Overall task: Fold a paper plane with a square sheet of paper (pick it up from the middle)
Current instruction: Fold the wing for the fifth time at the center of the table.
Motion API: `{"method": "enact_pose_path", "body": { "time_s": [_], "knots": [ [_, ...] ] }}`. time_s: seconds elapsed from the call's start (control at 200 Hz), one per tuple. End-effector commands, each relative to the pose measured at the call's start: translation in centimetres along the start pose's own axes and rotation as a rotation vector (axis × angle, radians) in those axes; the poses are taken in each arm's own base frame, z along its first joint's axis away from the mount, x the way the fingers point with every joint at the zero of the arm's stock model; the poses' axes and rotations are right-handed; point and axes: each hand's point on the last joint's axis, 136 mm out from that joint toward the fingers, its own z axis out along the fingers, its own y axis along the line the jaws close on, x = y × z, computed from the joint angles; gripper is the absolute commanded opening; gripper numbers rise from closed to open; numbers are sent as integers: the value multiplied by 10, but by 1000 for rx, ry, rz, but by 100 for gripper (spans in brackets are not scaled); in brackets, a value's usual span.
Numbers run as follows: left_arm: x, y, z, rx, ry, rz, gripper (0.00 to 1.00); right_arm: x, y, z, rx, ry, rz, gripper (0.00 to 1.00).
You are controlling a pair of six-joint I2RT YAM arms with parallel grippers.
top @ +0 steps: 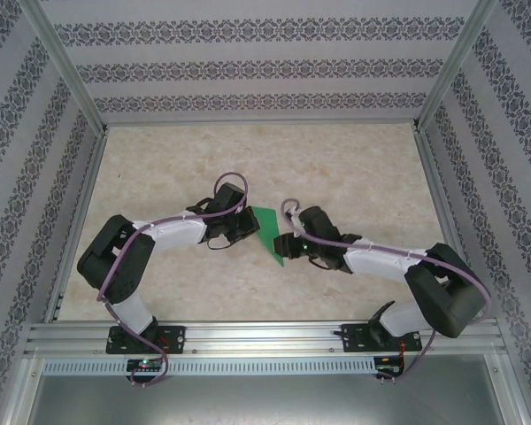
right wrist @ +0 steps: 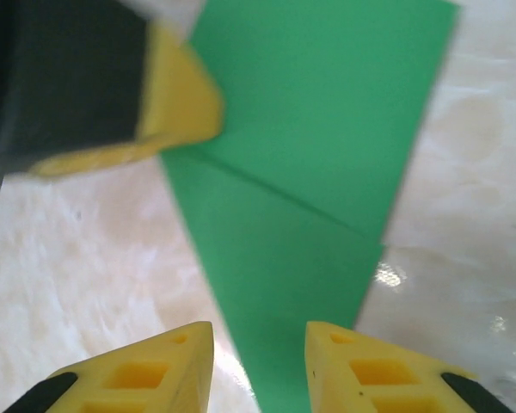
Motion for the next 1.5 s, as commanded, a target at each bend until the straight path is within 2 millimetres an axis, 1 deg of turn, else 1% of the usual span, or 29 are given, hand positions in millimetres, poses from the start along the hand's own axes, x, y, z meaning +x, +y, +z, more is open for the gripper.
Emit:
{"method": "enact_pose_path", "body": {
  "time_s": [0.0, 0.075, 0.135, 0.2, 0.26, 0.335, 0.37, 0.45, 0.515, 0.619, 0.679, 0.834, 1.234, 1.374, 1.454, 1.494],
  "knots": [
    [1, -4, 1, -6, 15, 23, 5, -22, 0, -7, 129, -172, -262, 36],
    [0, -4, 1, -9, 14, 25, 6, -16, 8, -6, 152, -185, -386, 40],
    [0, -4, 2, -9, 15, 24, 6, -9, 10, -1, 193, -157, -468, 41],
    [0, -4, 2, -6, 15, 23, 6, -3, 12, 6, 202, -127, -517, 40],
    [1, -6, 3, 2, 23, 21, 5, -3, 14, 10, 225, -128, -551, 39],
    [1, -9, 3, 10, 29, 21, 6, -10, 16, 11, 282, -159, -598, 39],
    [1, -9, 3, 9, 29, 22, 6, -10, 15, 13, 289, -155, -617, 40],
    [1, -9, 2, 6, 29, 21, 6, -9, 7, 21, 341, -132, -650, 39],
    [0, -10, 2, 9, 28, 21, 6, -8, 5, 27, 351, -119, -681, 38],
    [1, -10, 2, 8, 32, 22, 6, -7, 3, 36, 364, -105, -697, 36],
    [1, -10, 2, 5, 34, 25, 6, -6, -2, 39, 395, -100, -705, 33],
    [2, -6, 1, -7, 31, 29, 6, -4, -2, 39, 405, -118, -712, 27],
    [-1, -1, 1, -41, 19, 33, 7, 3, -6, 37, 413, -109, -693, 19],
    [0, 0, 2, -44, 24, 34, 7, 5, -4, 39, 409, -106, -682, 17],
    [-1, -1, 1, -42, 19, 32, 7, 7, -6, 38, 416, -104, -670, 16],
    [-1, -1, 0, -41, 18, 33, 7, 8, -7, 38, 415, -102, -664, 13]
  ]
}}
